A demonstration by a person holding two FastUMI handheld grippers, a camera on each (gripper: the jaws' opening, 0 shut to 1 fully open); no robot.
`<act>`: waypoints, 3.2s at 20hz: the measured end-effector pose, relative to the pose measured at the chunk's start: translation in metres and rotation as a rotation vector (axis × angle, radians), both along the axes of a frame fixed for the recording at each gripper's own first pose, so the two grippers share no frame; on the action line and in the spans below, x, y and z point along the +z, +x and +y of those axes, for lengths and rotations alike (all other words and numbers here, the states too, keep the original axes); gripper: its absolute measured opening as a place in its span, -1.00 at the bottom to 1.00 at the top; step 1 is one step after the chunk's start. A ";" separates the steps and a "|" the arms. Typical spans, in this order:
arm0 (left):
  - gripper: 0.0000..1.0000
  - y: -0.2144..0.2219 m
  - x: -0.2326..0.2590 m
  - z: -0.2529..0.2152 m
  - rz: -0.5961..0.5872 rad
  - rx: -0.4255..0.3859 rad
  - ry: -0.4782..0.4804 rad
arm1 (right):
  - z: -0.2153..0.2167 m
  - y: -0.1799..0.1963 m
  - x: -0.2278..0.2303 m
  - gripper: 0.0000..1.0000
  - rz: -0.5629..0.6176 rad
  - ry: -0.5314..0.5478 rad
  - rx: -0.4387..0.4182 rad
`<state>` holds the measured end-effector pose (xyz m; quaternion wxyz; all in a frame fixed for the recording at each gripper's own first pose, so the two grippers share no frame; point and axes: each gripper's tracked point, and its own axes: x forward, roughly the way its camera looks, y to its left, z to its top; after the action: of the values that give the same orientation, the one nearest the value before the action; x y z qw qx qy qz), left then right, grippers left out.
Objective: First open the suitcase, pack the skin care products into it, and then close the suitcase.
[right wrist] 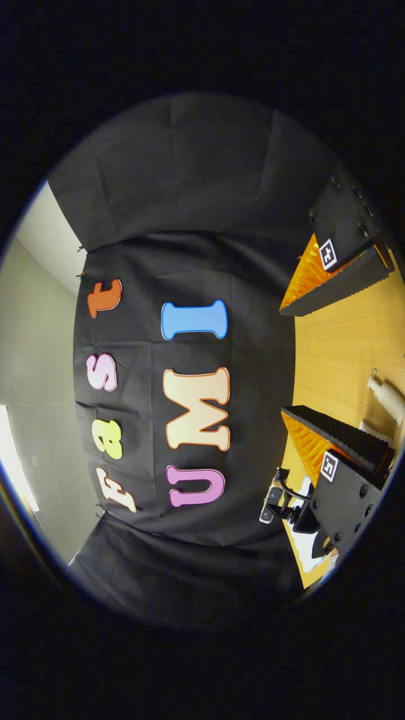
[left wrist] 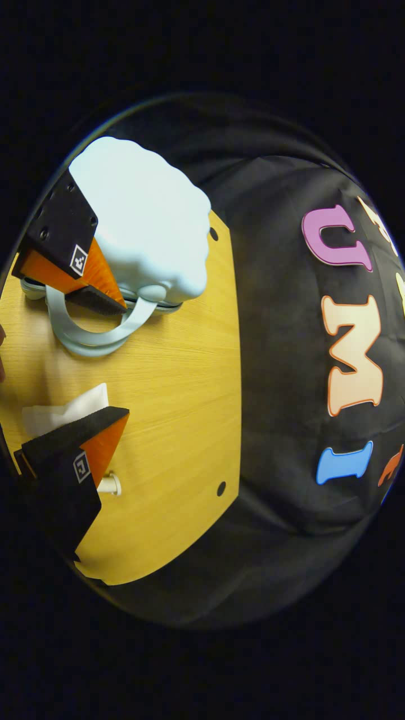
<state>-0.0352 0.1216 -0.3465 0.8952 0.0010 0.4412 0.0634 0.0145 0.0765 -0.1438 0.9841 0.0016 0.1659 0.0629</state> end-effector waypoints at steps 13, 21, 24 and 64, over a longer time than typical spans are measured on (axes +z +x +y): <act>0.49 -0.005 -0.033 -0.003 0.130 0.003 -0.075 | -0.006 -0.004 -0.007 1.00 0.027 -0.045 -0.008; -0.76 -0.004 -0.020 0.012 0.138 -0.017 0.002 | -0.002 -0.006 -0.005 1.00 0.014 -0.039 -0.002; -0.89 -0.005 -0.024 0.012 0.155 -0.019 -0.025 | 0.001 -0.007 -0.004 1.00 0.006 -0.026 0.001; 0.42 -0.003 0.009 -0.004 0.159 -0.082 -0.084 | 0.000 -0.004 -0.011 1.00 0.008 0.014 0.003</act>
<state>-0.0381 0.1180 -0.3378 0.8583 -0.0136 0.5128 0.0078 0.0105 0.0767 -0.1544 0.9833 0.0084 0.1696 0.0654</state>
